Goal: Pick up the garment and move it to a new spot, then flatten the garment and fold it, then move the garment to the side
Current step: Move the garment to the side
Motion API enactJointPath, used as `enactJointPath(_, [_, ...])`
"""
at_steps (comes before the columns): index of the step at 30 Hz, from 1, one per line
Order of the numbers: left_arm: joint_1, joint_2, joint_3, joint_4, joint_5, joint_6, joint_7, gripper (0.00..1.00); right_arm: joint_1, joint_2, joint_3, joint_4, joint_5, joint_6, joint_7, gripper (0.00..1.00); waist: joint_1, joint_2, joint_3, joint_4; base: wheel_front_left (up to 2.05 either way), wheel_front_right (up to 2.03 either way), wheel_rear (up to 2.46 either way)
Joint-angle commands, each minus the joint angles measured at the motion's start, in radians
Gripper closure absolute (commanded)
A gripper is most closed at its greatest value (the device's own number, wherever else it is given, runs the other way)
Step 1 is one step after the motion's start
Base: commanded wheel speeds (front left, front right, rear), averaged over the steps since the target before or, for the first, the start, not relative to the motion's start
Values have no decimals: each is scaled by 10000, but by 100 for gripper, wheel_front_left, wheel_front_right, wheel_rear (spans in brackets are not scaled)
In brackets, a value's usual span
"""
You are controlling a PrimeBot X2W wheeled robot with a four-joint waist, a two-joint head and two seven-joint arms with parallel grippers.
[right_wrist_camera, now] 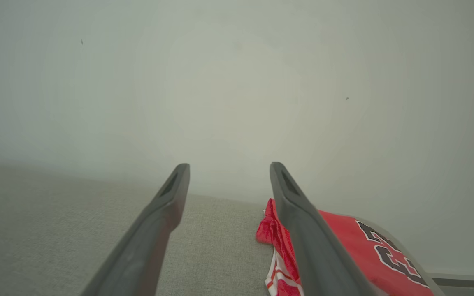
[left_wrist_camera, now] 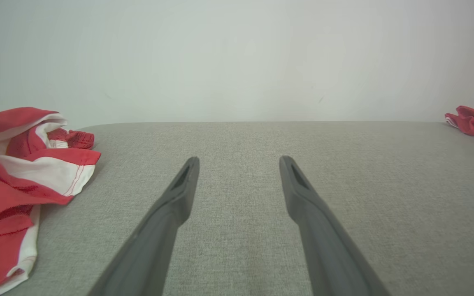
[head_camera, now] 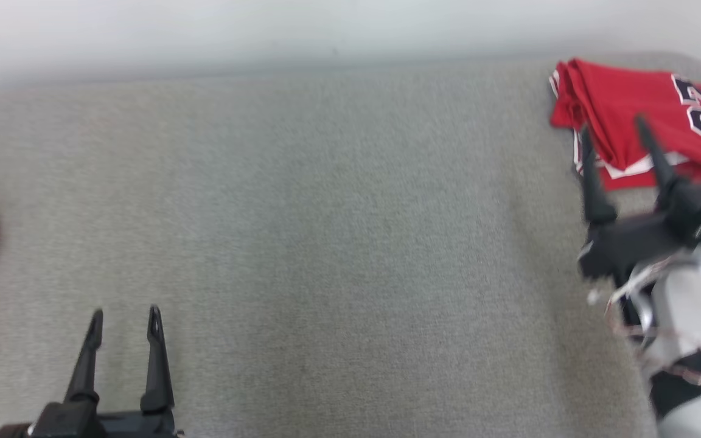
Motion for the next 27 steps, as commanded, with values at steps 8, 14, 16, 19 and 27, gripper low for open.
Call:
enactJointPath(8, [509, -79, 0, 444, -114, 138, -12, 0, 2639, 1208, -576, -1270, -29, -19, -19, 0, 2, 1, -1262, 608, 0, 0, 0])
enactJointPath(14, [655, -84, -27, 559, -261, 245, -12, 0, 3872, 1890, -790, -1906, -205, -19, -19, 0, 2, 1, -1512, 640, 0, 0, 0])
enactJointPath(16, [740, -87, -99, 608, -336, 321, -12, 0, 4296, 2118, -830, -2142, -352, -19, -21, 0, 2, 1, -1616, 630, 0, 0, 0])
enactJointPath(19, [808, -86, -266, 620, -422, 446, -12, 0, 4894, 2305, -780, -2476, -377, -19, -19, 0, 2, 1, -1764, 632, 0, 0, 0])
enactJointPath(27, [940, -83, -365, 969, -470, 458, -12, 0, 6094, 2517, -632, -2843, -261, -19, -20, 0, 2, 1, -2040, 501, 0, 0, 0])
